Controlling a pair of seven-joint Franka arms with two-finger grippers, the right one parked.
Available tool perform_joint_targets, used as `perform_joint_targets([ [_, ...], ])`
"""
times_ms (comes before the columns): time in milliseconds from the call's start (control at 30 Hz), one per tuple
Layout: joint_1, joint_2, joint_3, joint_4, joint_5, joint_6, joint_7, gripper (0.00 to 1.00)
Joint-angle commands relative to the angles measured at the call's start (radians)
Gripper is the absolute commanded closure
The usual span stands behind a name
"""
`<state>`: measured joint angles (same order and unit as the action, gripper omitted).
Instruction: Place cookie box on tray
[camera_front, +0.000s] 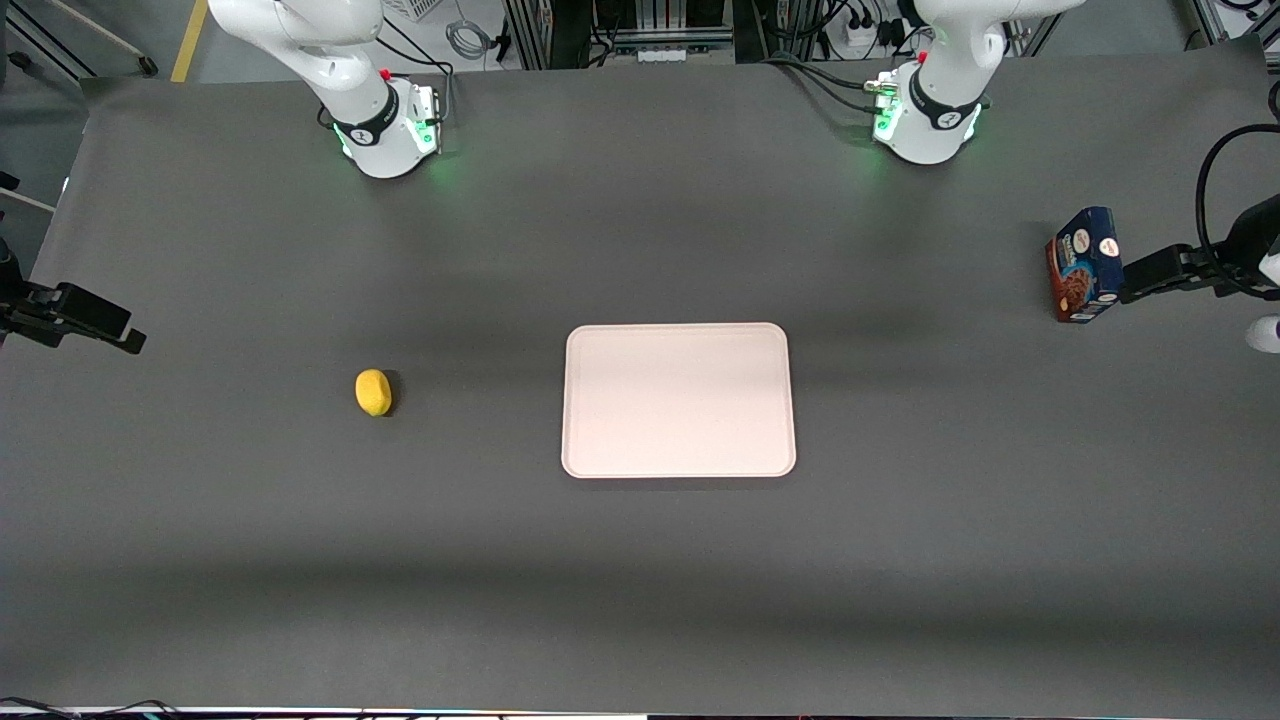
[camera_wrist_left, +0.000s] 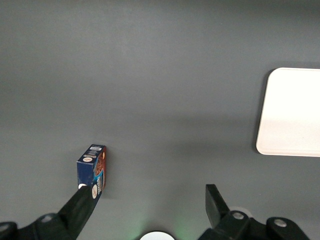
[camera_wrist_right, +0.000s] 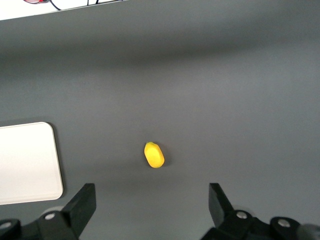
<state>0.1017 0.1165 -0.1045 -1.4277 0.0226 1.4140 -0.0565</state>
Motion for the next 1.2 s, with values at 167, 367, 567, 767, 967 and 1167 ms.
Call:
perform_joint_targets([
  [167, -0.008, -0.021, 0.003, -0.011, 0.022, -0.03, 0.009, 0.0],
  [367, -0.013, -0.018, 0.003, -0.025, 0.022, -0.02, 0.004, 0.0],
  [567, -0.016, -0.02, 0.003, -0.036, 0.022, -0.018, 0.001, 0.0],
  [767, -0.014, -0.023, 0.005, -0.036, 0.023, -0.027, -0.003, 0.0],
  [967, -0.007, -0.047, 0.009, -0.034, 0.075, -0.053, 0.015, 0.0],
  [1167, 0.018, -0.089, 0.038, -0.033, 0.138, -0.106, 0.15, 0.0],
])
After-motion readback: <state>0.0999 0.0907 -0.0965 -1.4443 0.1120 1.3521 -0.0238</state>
